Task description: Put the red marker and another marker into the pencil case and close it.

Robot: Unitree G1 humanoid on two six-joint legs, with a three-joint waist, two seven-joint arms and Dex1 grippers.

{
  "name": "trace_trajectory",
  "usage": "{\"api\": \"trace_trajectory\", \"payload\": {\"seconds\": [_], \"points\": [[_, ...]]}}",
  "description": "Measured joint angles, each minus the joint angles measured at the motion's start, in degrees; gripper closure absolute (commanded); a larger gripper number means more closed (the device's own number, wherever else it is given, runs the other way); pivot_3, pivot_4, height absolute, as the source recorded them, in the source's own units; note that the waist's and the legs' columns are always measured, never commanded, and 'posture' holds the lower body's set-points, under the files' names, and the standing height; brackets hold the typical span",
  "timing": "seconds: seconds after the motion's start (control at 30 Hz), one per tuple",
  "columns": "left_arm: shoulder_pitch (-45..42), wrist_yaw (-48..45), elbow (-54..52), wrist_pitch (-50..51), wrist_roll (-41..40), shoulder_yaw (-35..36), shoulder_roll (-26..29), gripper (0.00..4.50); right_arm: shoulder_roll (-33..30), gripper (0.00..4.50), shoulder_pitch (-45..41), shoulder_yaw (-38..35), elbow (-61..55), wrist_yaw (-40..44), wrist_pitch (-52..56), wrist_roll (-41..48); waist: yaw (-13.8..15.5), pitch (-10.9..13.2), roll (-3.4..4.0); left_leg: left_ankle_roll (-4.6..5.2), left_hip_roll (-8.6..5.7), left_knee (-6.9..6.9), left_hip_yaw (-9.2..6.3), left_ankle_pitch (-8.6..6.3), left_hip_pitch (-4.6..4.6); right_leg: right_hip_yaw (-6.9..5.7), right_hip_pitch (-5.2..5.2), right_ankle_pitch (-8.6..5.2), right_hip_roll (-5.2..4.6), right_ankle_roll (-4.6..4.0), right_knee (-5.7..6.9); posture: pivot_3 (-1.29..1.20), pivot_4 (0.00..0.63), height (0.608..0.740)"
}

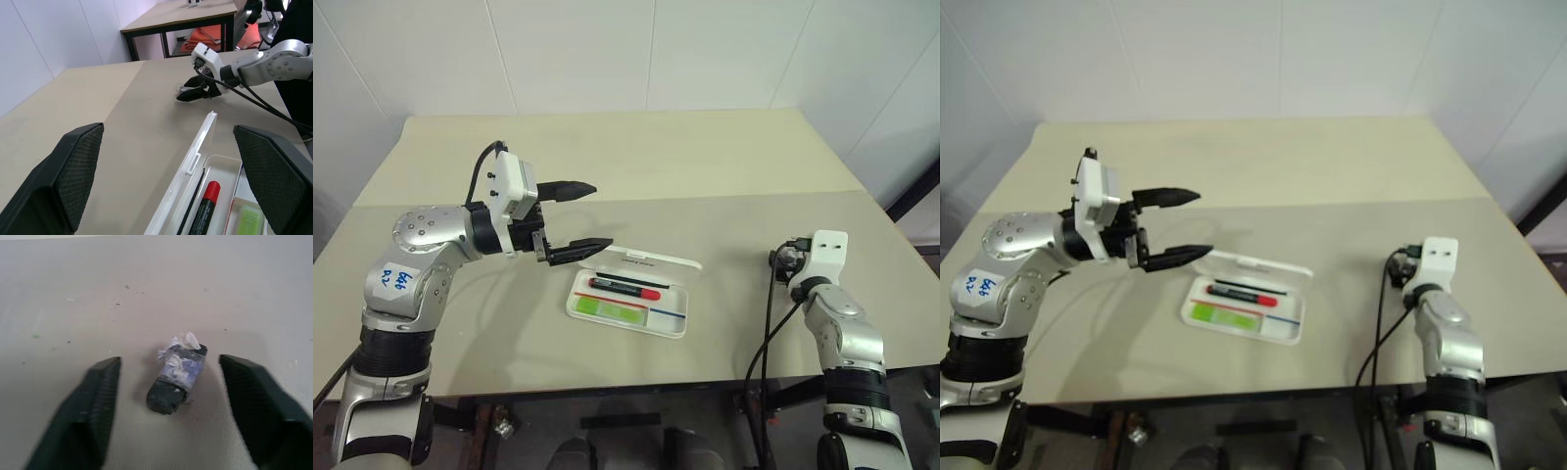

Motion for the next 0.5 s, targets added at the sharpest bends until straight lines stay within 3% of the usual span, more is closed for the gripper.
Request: {"api": "trace_trajectory", "payload": {"seconds": [0.17,0.2,0.5], "points": [[0.0,-0.3,0.0,0.0,0.0,0.0,0.0,0.0,1.3,3.95,-1.3,-0.8,0.0,-0.8,0.8,1.7,-0.1,0.0,0.0,0.01,0.01,-0.01,0.01,0.0,0.01,0.01,0.0,0.0,0.01,0.01,0.0,0.0,0.15,0.74],[0.0,-0.3,0.0,0.0,0.0,0.0,0.0,0.0,1.4,4.15,-1.5,-1.1,0.0,-0.9,1.1,2.1,-0.1,0.0,0.0,0.01,0.01,-0.01,0.0,0.0,0.01,0.01,0.0,0.0,0.02,0.01,0.0,0.0,0.15,0.74],[0.1,-0.9,0.0,-0.3,0.0,0.0,0.0,0.0,1.5,4.15,-5.0,-1.6,0.1,0.7,0.2,3.5,-0.2,0.0,0.02,0.01,0.01,-0.01,0.01,0.0,0.01,0.03,-0.01,0.0,0.03,0.01,0.0,0.0,0.15,0.74]]}}
